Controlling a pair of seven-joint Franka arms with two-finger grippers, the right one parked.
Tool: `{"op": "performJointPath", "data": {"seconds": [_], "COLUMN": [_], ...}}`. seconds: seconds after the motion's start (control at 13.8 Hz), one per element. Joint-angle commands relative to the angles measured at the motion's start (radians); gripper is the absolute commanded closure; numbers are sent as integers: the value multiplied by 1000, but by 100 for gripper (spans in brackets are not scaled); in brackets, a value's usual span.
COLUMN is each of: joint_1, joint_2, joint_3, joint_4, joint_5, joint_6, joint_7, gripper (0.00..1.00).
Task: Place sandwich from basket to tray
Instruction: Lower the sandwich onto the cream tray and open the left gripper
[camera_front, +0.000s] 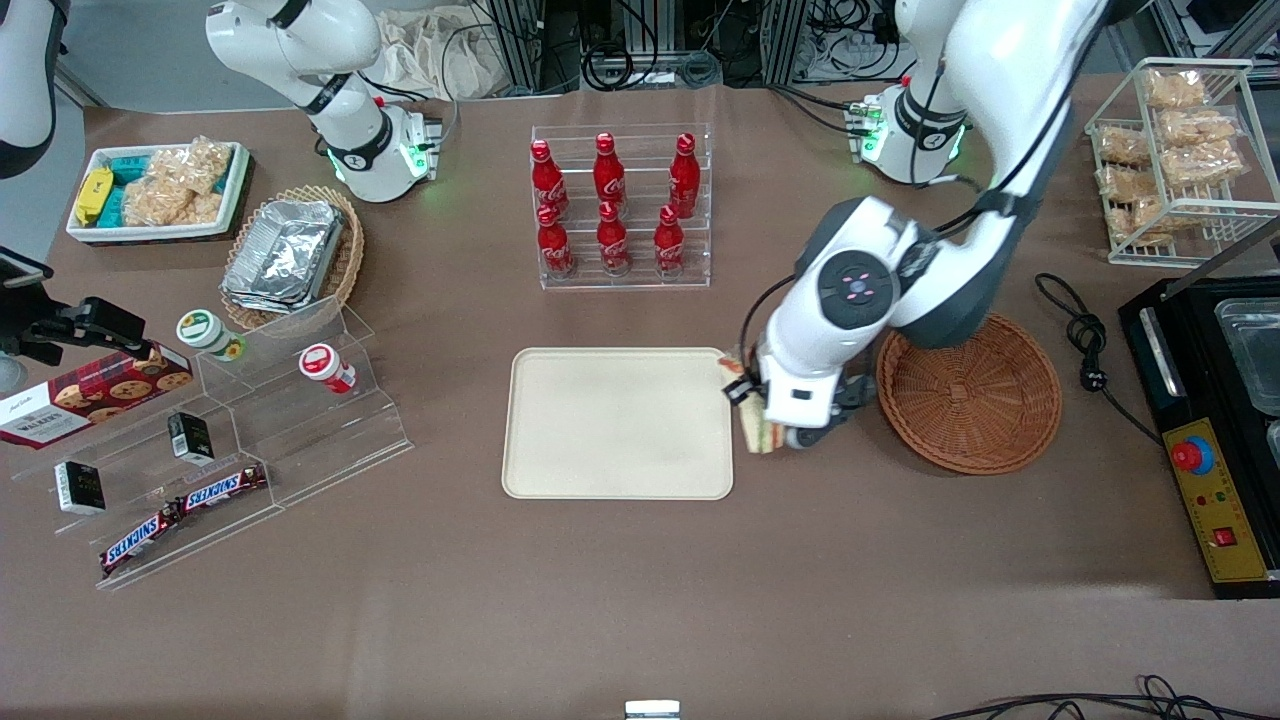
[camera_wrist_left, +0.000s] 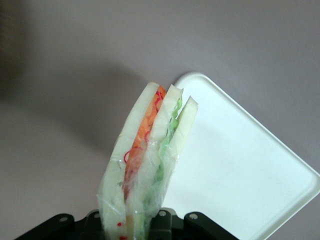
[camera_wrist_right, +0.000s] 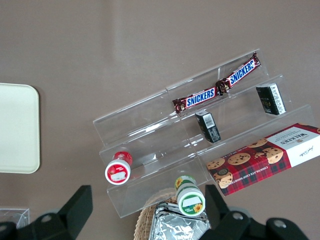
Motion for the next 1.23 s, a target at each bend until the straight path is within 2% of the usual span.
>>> {"op": "performJointPath", "data": {"seconds": [0.0, 0.22, 0.36, 0.43, 0.51, 0.58, 0.72, 1.01, 1.16], "joint_1": [-66, -104, -106, -106, -107, -107, -106, -83, -51], "joint_2": [111, 182, 211, 228, 243, 247, 242, 170, 74], "joint_3": [3, 4, 4, 4, 4, 4, 4, 6, 17], "joint_4": [48, 52, 55, 61, 71, 75, 81, 108, 108], "joint_5": [92, 159, 181, 207, 242, 280, 310, 281, 279], "joint_6": [62, 118, 168, 178, 178, 178, 178, 159, 28], "joint_7": [-1, -16, -15, -15, -15, -13, -15, -85, -84], "gripper": [100, 100, 79, 65, 37, 0, 0, 0, 0]}}
